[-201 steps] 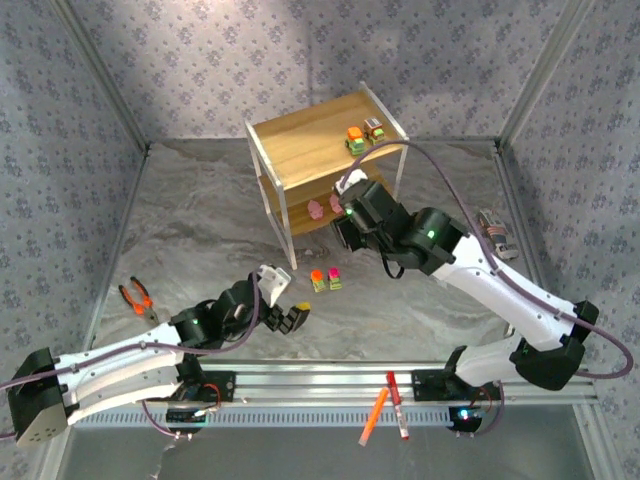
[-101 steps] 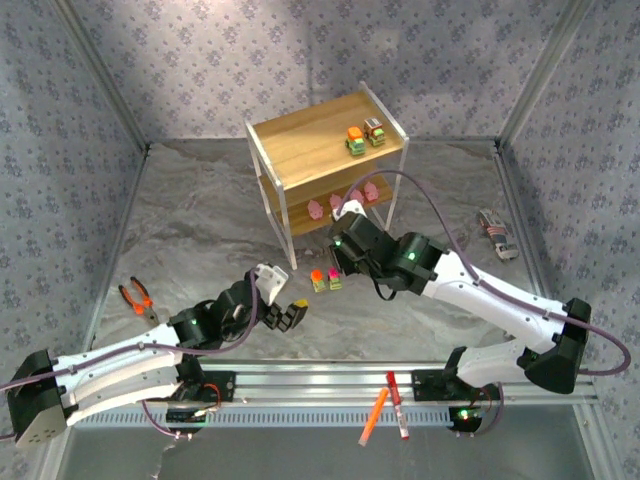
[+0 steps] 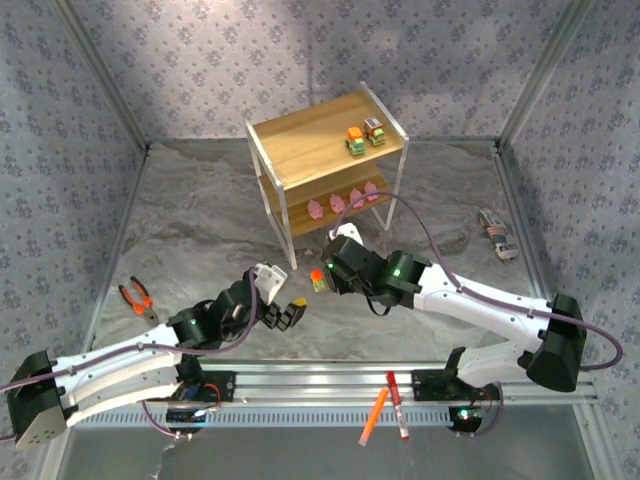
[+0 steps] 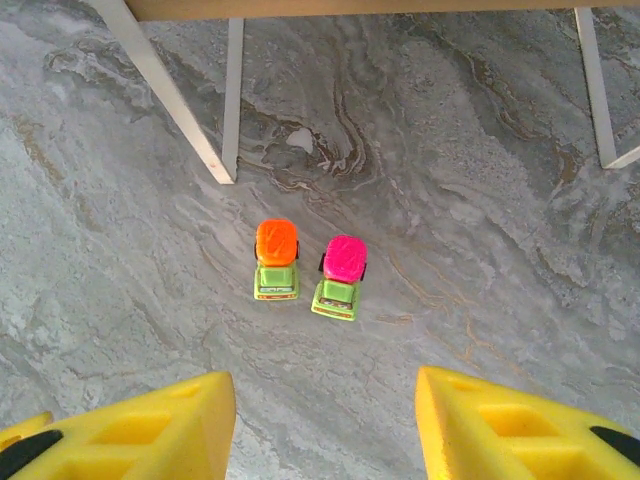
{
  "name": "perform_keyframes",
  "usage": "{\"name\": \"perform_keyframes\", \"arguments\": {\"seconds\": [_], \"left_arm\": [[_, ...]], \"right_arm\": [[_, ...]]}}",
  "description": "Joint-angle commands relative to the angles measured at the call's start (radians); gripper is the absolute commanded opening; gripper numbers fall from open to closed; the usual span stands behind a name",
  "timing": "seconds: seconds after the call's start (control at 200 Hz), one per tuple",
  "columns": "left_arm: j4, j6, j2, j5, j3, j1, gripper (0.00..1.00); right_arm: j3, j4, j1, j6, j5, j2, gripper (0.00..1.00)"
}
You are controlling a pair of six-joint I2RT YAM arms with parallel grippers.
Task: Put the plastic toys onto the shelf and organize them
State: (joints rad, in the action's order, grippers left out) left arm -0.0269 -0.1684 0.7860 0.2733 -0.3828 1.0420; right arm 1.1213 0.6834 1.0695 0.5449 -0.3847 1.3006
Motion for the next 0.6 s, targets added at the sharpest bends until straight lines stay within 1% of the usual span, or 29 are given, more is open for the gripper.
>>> {"name": "perform_keyframes", "arguments": {"seconds": [0.0,0.07,0.24,0.285,0.595], "left_arm": [[-0.005,-0.010,-0.017,0.016,-0.013,-0.007,0.99],[-0.005,-0.011,-0.019,0.017,-0.012,-0.007,1.00],[-0.006,-0.011,-0.021,0.018,-0.012,-0.007,1.00],[-0.007,-0.011,-0.021,0.018,-0.011,-0.007,0.99],[-0.005,-0.010,-0.019,0.014,-0.012,-0.007,0.99]], "right_arm": [[-0.060,-0.073,0.005,0.063,0.008,0.026,0.52],[-0.077,-0.079,-0.001,0.072,0.014,0.047,0.52],[-0.131,-0.184,-0.018,0.076,0.037,0.087,0.52],[-0.140,-0.200,-0.021,0.100,0.041,0.100,0.52],[-0.193,-0.306,-0.049,0.118,0.071,0.171,0.52]]}}
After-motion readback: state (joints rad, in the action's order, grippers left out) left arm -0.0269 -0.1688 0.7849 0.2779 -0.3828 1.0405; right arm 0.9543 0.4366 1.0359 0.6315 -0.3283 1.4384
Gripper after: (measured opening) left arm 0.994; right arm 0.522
